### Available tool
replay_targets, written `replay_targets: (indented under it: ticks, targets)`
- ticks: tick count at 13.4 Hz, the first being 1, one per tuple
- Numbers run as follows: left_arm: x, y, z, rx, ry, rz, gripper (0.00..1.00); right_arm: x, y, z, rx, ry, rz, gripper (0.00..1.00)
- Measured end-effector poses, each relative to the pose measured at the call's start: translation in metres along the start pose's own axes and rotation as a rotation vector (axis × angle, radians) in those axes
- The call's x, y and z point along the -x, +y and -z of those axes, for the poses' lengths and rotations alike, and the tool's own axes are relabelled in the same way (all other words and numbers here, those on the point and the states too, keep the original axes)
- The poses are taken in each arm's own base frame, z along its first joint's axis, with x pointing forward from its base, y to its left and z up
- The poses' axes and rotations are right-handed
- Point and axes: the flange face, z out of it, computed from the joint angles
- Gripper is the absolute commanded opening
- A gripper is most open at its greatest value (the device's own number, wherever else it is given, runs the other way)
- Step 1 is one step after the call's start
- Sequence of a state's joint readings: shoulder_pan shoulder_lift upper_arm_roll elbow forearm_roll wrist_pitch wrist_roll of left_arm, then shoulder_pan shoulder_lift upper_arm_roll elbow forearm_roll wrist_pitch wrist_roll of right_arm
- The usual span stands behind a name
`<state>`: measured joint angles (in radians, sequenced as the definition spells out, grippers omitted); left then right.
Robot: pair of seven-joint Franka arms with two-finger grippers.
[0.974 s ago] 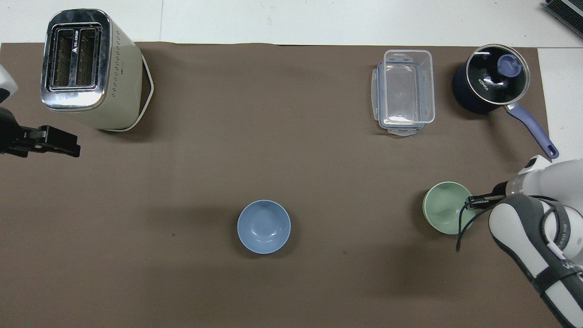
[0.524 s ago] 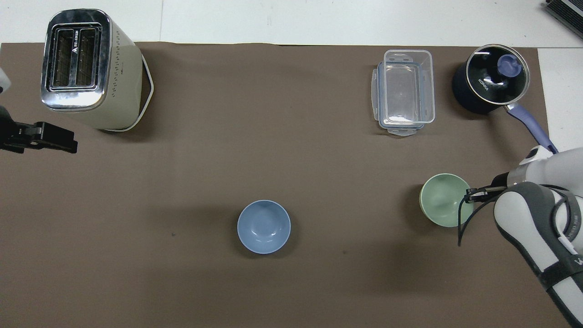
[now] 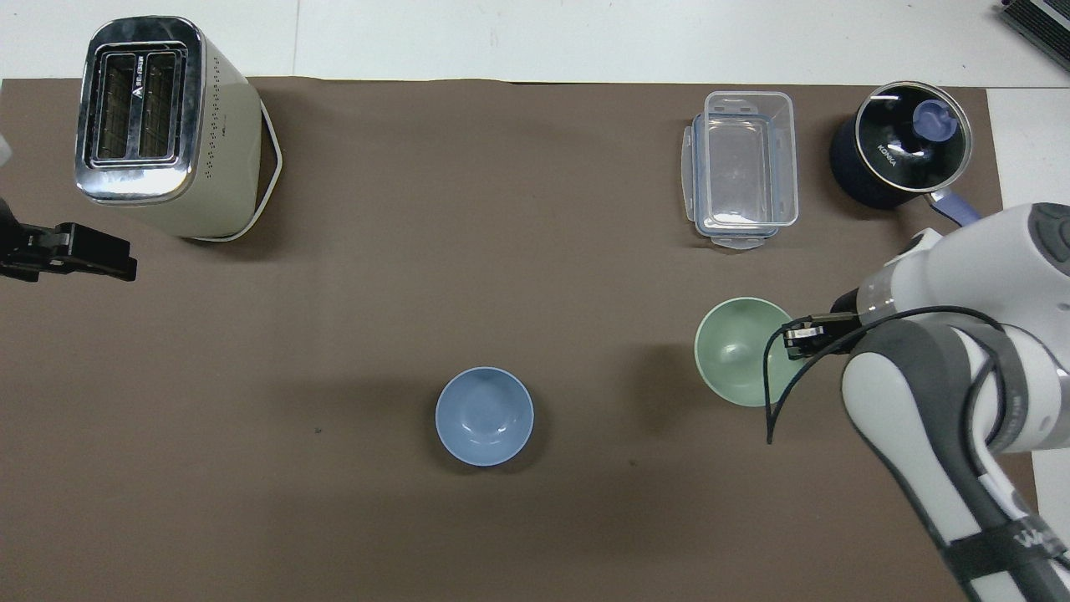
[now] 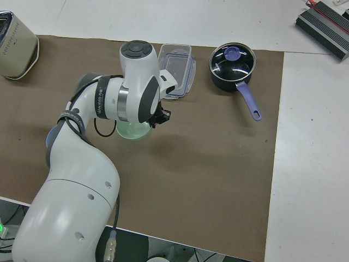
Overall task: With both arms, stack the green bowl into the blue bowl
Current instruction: 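Carry the green bowl with the right gripper over the blue bowl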
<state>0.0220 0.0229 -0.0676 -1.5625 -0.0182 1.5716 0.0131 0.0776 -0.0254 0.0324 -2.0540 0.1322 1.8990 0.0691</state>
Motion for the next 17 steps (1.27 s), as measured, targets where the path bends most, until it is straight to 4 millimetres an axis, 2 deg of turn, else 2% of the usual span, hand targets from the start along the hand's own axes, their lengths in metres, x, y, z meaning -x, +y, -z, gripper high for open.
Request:
replay_targets:
  ticks: [3,5,7,10,13,17]
  targets:
    - [0.0,-0.001,0.0,0.0,0.0,0.001,1.0,0.011,-0.072,0.004,0.013,0.012,-0.049,0.0]
    - [0.0,0.0,0.0,0.0,0.0,0.001,1.0,0.021,-0.109,0.004,0.007,0.016,-0.07,0.0]
    - [0.0,0.0,0.0,0.0,0.0,0.001,1.0,0.024,-0.124,0.005,-0.038,0.012,-0.082,0.0]
    - [0.0,-0.001,0.0,0.0,0.0,0.001,1.0,0.025,-0.134,0.008,-0.061,0.02,-0.087,0.0]
    - [0.0,-0.001,0.0,0.0,0.0,0.001,1.0,0.031,-0.167,0.009,-0.069,0.042,-0.12,0.0]
    - [0.0,-0.001,0.0,0.0,0.0,0.001,1.0,0.041,-0.206,-0.006,-0.072,0.05,-0.12,0.0]
